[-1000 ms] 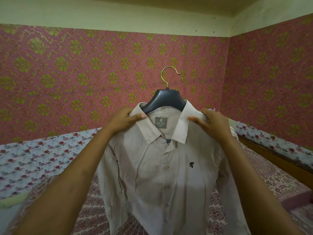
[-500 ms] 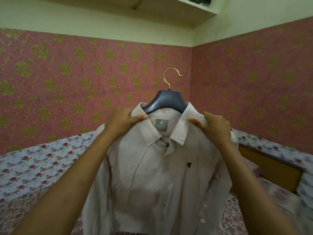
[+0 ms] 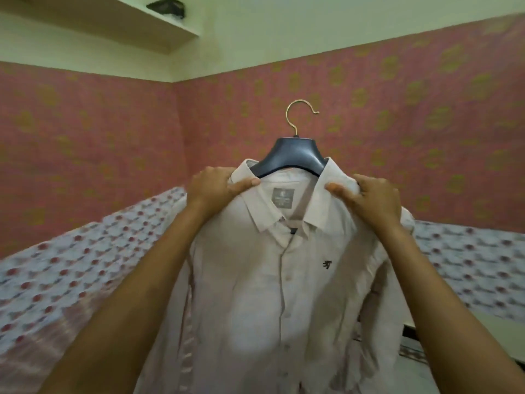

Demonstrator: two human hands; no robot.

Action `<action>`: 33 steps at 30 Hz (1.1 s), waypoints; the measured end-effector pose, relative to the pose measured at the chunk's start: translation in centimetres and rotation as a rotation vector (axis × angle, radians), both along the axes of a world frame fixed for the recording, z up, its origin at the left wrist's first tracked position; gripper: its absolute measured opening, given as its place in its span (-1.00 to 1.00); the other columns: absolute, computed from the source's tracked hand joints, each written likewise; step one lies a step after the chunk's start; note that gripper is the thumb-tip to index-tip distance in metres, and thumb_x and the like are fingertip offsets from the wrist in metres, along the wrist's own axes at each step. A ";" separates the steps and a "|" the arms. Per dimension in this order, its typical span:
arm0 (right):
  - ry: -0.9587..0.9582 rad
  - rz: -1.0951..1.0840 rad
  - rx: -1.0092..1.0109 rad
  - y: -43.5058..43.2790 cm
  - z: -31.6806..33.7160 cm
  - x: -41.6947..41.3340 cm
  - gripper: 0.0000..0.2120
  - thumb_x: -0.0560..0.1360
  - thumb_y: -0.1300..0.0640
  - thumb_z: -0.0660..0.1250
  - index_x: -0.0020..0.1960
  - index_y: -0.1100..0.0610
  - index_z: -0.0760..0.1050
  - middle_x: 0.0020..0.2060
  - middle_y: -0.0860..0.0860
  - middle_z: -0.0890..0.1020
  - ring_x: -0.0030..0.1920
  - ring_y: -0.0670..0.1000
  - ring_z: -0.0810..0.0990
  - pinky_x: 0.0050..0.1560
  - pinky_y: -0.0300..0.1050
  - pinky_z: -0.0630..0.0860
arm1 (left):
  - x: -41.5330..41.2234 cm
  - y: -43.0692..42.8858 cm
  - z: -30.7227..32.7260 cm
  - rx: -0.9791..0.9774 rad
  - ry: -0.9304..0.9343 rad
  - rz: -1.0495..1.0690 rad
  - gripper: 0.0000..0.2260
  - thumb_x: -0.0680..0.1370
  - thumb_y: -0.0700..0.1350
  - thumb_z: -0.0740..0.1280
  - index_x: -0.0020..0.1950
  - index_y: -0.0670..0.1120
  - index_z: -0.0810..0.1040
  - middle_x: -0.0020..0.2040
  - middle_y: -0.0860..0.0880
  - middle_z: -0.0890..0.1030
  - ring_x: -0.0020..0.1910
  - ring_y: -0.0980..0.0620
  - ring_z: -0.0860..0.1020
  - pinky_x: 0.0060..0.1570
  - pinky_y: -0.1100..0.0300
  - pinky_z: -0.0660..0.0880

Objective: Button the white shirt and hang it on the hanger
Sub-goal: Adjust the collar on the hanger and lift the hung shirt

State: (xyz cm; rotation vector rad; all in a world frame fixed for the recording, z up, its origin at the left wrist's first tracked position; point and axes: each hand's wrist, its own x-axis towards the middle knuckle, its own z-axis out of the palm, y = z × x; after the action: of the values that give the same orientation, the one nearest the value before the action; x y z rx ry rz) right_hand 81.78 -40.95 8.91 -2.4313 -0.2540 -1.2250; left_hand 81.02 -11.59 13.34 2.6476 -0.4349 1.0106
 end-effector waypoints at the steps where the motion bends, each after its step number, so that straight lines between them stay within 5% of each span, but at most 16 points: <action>1: -0.010 -0.042 -0.007 -2.1 0.1 -0.7 -0.28 0.23 -0.54 -0.06 -0.41 0.16 0.28 -0.53 0.06 0.43 -0.41 0.14 0.46 -0.38 -0.03 0.32 | 0.3 -2.1 0.1 0.012 0.002 -0.026 -0.18 0.17 0.56 -0.07 -0.23 -0.12 0.58 -0.24 -0.16 0.63 -0.21 -0.19 0.54 -0.26 0.03 0.39; 8: -0.003 -0.251 -0.002 -21.4 0.7 -7.6 -0.36 0.26 -0.52 0.01 -0.45 0.09 0.11 -0.60 -0.01 0.24 -0.54 0.01 0.26 -0.49 -0.12 0.03 | 0.9 -22.5 -0.3 -0.001 -0.052 -0.254 -0.35 0.23 0.51 -0.07 -0.41 -0.05 0.42 -0.46 0.01 0.41 -0.36 -0.09 0.44 -0.42 0.14 0.18; 15: -0.045 -0.475 -0.051 -38.8 2.6 -12.4 -0.35 0.25 -0.53 -0.04 -0.45 0.10 0.13 -0.59 -0.01 0.28 -0.54 0.01 0.30 -0.49 -0.11 0.06 | 1.7 -41.8 0.1 -0.136 -0.011 -0.522 -0.25 0.15 0.65 -0.13 -0.48 -0.04 0.32 -0.52 0.02 0.38 -0.47 0.01 0.35 -0.45 0.13 0.17; 18: -0.091 -0.590 -0.099 -43.9 3.4 -13.0 -0.31 0.26 -0.55 -0.08 -0.47 0.10 0.17 -0.59 0.00 0.31 -0.55 0.01 0.30 -0.53 -0.18 0.05 | 2.6 -47.5 0.6 -0.155 0.039 -0.610 -0.16 0.19 0.63 -0.05 -0.34 -0.17 0.45 -0.47 -0.03 0.44 -0.48 0.08 0.34 -0.44 0.15 0.16; 22: -0.151 -0.671 -0.133 -50.5 4.1 -13.1 -0.34 0.30 -0.54 -0.09 -0.50 0.06 0.09 -0.61 -0.01 0.25 -0.58 -0.01 0.22 -0.51 -0.19 0.00 | 3.9 -54.4 0.4 -0.158 -0.042 -0.674 -0.45 0.29 0.47 0.12 -0.16 0.01 0.51 -0.25 0.06 0.51 -0.29 0.09 0.44 -0.31 0.13 0.31; 24: -0.170 -0.704 -0.137 -53.5 4.3 -12.6 -0.36 0.31 -0.52 -0.05 -0.51 0.06 0.08 -0.61 0.00 0.24 -0.58 -0.01 0.21 -0.50 -0.18 -0.02 | 5.2 -58.0 0.1 -0.201 -0.041 -0.708 -0.43 0.31 0.45 0.15 0.00 0.03 0.54 -0.14 0.06 0.56 -0.17 0.05 0.50 -0.17 0.07 0.41; 26: -0.188 -0.741 -0.127 -57.0 4.5 -11.6 -0.34 0.31 -0.52 -0.05 -0.51 0.09 0.12 -0.61 0.03 0.28 -0.57 0.03 0.26 -0.51 -0.17 0.01 | 7.1 -62.2 0.1 -0.180 0.009 -0.712 -0.36 0.29 0.50 0.11 0.06 0.04 0.53 -0.17 0.04 0.59 -0.18 0.01 0.52 -0.16 0.02 0.43; 30: -0.209 -0.786 -0.105 -63.8 5.6 -8.4 -0.34 0.29 -0.53 -0.04 -0.50 0.08 0.16 -0.55 0.03 0.32 -0.47 0.08 0.36 -0.47 -0.13 0.06 | 11.7 -70.2 1.5 -0.198 -0.045 -0.682 -0.22 0.19 0.60 -0.03 -0.15 -0.04 0.53 -0.32 -0.01 0.57 -0.27 -0.05 0.52 -0.23 0.02 0.39; 33: -0.284 -0.783 -0.082 -67.7 7.0 -5.5 -0.39 0.29 -0.49 0.05 -0.44 0.08 0.33 -0.37 0.00 0.40 -0.29 0.05 0.37 -0.30 -0.10 0.26 | 14.5 -74.9 3.3 -0.192 -0.073 -0.664 -0.24 0.19 0.56 -0.04 -0.19 -0.08 0.51 -0.36 0.00 0.52 -0.33 0.00 0.45 -0.37 0.11 0.23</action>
State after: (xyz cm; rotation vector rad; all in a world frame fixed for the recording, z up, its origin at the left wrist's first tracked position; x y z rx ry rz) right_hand 76.24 -108.68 15.87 -2.4896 0.6482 -1.9024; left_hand 95.55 -86.51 16.66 2.0627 -1.0787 0.8678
